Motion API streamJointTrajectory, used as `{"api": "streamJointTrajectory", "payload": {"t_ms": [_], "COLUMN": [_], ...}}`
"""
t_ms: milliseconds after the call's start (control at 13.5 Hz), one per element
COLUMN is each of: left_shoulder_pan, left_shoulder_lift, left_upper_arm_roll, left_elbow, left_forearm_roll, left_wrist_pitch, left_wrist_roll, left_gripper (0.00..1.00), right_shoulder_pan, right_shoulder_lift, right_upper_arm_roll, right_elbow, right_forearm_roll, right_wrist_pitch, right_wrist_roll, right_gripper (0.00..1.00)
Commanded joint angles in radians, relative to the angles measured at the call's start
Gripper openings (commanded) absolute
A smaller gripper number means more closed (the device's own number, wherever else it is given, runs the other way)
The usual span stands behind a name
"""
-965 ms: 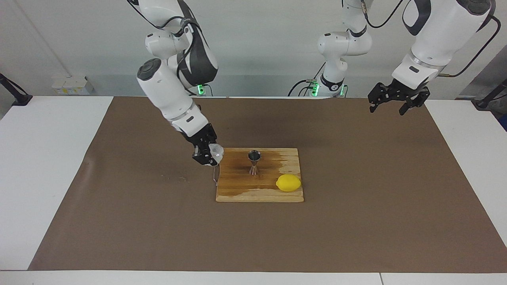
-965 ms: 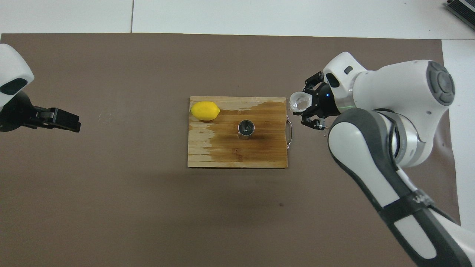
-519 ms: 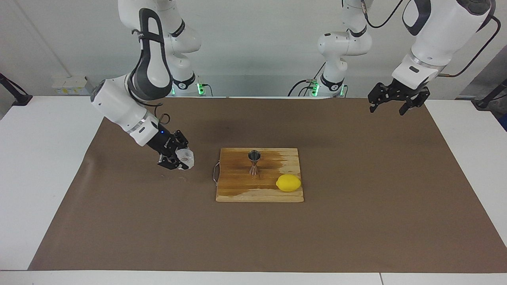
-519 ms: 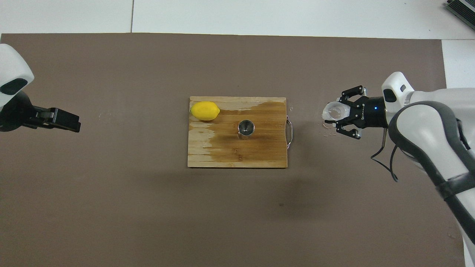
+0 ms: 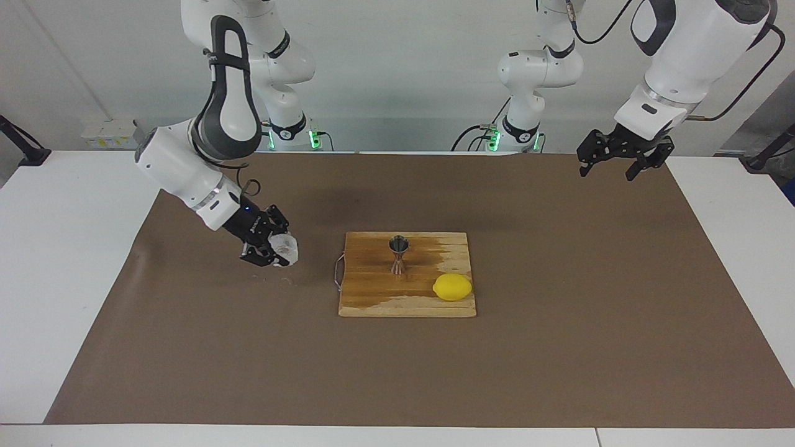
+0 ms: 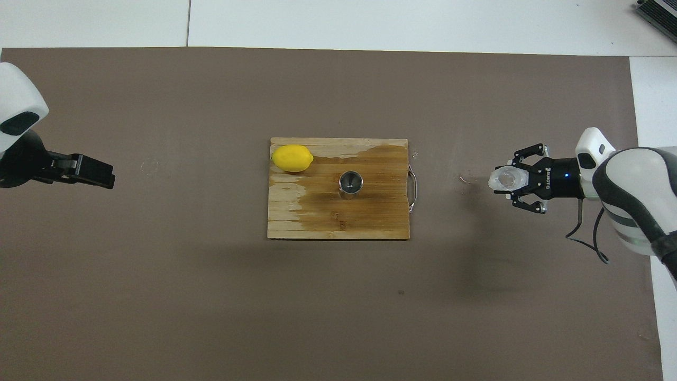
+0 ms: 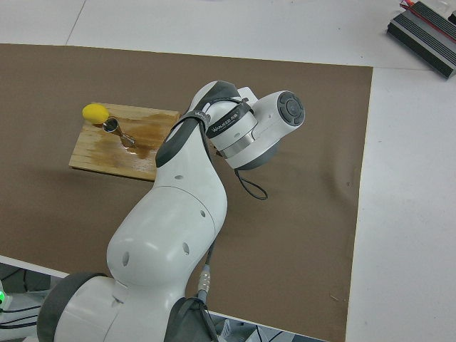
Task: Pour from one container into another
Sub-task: 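Lower the white cup onto the table and open the right gripper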
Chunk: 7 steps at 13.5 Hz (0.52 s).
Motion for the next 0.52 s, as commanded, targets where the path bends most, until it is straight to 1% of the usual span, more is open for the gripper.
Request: {"api": "streamJointTrajectory", "payload": {"t_ms": [0, 148, 223, 297, 445], "left_shoulder_pan": [0.002, 0.002, 0.000, 0.002, 0.002], "left_shoulder_lift": [-0.013, -0.013, -0.013, -0.013, -0.013], "left_upper_arm_roll": [0.000, 0.000, -0.001, -0.001, 0.000], "left_elbow": [0.000, 0.000, 0.000, 0.000, 0.000], "left_forearm_roll": [0.015, 0.015, 0.015, 0.015, 0.015], "left_wrist_pitch": [-0.014, -0.016, -0.014, -0.014, -0.014], "left_wrist_roll": [-0.001, -0.001, -0.001, -0.001, -0.001], "left_gripper": [1.00, 1.00, 1.00, 1.00, 1.00], "right_shoulder_pan": [-0.012, -0.014, -0.009, 0.000, 0.011], "right_shoulder_lift": [0.067, 0.097, 0.101, 0.103, 0.085], "right_upper_arm_roll": [0.015, 0.015, 0.015, 0.015, 0.015], "right_elbow": [0.008, 0.016, 0.020, 0.031, 0.036], "right_forearm_roll": [0.042, 0.074, 0.091, 0.096, 0.092], "right_wrist_pitch": [0.010, 0.013, 0.018, 0.016, 0.004], "right_wrist_roll": [-0.099, -0.159, -0.166, -0.163, -0.132], "right_gripper": [0.21, 0.37, 0.50, 1.00, 1.00]}}
